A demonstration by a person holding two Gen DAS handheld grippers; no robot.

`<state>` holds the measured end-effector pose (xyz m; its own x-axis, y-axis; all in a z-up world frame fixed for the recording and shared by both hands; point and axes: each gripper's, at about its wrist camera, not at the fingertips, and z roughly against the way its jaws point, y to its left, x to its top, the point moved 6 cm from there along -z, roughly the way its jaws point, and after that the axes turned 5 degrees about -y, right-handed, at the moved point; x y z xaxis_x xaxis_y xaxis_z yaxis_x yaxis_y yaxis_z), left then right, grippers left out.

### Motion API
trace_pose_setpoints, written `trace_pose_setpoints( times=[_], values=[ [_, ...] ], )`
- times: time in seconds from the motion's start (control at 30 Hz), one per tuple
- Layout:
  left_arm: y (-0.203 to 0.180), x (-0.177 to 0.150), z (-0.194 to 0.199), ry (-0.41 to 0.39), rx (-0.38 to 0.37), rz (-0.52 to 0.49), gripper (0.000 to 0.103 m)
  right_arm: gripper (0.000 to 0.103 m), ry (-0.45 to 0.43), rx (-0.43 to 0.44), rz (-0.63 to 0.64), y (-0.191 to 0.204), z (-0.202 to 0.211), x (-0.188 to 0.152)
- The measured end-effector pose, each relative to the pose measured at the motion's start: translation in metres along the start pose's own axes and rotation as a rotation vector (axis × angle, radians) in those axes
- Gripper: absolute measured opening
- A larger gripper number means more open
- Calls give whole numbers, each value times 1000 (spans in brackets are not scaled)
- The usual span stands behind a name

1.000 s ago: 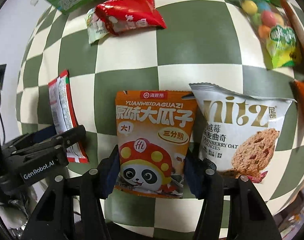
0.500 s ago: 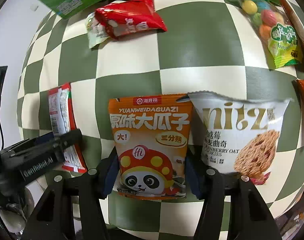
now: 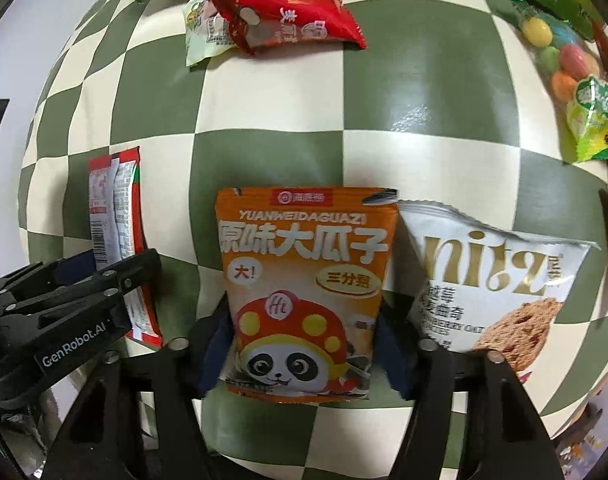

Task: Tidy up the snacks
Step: 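Grasp the panda seed bag with right tool while left tool grasps the red-white stick pack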

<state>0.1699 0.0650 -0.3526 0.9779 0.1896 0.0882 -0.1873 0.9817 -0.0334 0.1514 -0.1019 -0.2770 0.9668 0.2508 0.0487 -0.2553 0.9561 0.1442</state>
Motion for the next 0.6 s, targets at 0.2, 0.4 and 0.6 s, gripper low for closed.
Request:
trace_pose_setpoints(
  times=[0.2,0.4,0.6],
  values=[
    [-12,-4,18,-11,-48,-9,43,54,-25,64,-4,-8,19,-1],
    [-14,6,51,-50,-106,-11,43,54,-94,132,-17,-12,59,8],
    [-31,32,111,-112,-225,3,43,54,-195,218,-41,-21,132,37]
  ],
)
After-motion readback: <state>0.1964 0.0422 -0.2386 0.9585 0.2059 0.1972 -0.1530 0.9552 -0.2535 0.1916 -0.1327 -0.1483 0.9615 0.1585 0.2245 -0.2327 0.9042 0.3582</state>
